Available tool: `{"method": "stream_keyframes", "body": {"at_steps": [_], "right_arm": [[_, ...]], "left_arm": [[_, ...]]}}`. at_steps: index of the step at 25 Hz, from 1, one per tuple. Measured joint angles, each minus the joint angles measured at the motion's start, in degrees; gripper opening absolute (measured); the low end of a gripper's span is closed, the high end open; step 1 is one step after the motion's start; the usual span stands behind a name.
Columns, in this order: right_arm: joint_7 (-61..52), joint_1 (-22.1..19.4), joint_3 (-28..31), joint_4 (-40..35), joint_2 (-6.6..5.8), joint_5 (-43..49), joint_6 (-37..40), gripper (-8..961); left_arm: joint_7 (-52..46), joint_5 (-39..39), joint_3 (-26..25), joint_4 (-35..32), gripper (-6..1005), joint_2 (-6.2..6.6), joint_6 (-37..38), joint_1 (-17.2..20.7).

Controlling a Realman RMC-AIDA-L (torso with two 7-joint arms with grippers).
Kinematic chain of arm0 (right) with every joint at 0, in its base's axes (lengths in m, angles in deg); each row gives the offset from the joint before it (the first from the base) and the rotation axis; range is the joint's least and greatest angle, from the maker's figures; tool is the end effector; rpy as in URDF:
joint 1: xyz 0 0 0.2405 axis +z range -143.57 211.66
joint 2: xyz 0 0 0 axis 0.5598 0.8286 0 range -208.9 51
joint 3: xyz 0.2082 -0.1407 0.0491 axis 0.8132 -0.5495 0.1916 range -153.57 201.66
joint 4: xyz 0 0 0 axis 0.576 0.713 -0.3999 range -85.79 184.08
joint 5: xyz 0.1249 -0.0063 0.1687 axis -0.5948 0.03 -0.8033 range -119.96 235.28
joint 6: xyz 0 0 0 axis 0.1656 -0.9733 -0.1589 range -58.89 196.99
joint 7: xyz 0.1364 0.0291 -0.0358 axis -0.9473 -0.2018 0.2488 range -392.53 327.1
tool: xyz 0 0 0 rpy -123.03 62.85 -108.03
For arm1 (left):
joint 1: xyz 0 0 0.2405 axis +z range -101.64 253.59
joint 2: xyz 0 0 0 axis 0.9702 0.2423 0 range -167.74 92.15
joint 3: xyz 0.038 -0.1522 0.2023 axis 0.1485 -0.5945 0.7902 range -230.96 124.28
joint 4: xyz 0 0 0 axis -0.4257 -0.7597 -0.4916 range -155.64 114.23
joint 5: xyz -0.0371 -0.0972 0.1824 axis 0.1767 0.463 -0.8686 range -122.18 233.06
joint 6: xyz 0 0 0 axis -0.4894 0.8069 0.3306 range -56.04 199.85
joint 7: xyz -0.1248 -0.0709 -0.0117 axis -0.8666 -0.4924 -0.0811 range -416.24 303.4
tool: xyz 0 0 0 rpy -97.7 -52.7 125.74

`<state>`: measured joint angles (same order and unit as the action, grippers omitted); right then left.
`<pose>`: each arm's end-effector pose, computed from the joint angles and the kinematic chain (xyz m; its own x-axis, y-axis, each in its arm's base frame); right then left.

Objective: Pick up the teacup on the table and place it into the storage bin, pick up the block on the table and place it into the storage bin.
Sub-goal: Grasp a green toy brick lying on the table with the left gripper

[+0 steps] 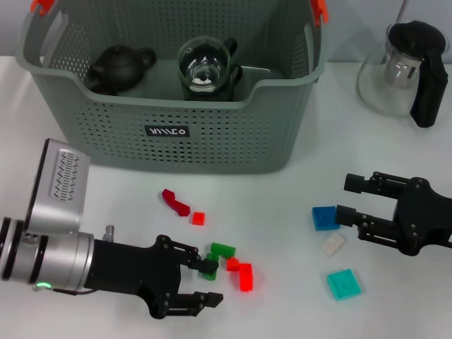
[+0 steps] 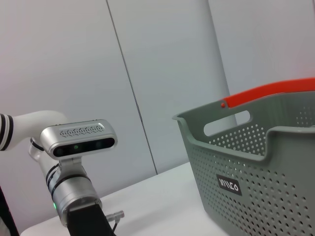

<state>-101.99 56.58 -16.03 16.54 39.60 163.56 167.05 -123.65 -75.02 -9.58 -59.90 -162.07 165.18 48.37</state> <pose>0.2818 0.2789 0.0007 0.7064 -0.2846 -0.6481 -0.4406 -0.8934 -0.0878 -0.2730 0.2750 -0.0546 0.9336 0.2281 0.2765 0.2351 -0.9719 0.0082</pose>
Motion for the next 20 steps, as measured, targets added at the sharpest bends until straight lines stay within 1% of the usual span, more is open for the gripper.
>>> {"method": "stream_keyframes", "body": {"at_steps": [3,7,10,20], "right_arm": [[-0.15,0.04,0.03,0.0,0.01,0.0,0.0,665],[-0.16,0.14,0.08,0.0,0.01,0.0,0.0,665],[-0.15,0.14,0.09,0.0,0.01,0.0,0.0,665],[-0.15,0.06,0.15,0.0,-0.11,0.01,-0.01,666]], "left_arm": [[-0.1,-0.02,0.99,0.71,490,-0.15,-1.24,-0.18],[-1.3,-0.05,3.32,2.49,490,-0.15,-5.12,-0.88],[-1.45,0.11,3.91,2.53,490,-0.2,-6.03,-0.93],[-2.74,0.01,3.92,2.24,489,-0.12,-7.94,-1.05]]}}
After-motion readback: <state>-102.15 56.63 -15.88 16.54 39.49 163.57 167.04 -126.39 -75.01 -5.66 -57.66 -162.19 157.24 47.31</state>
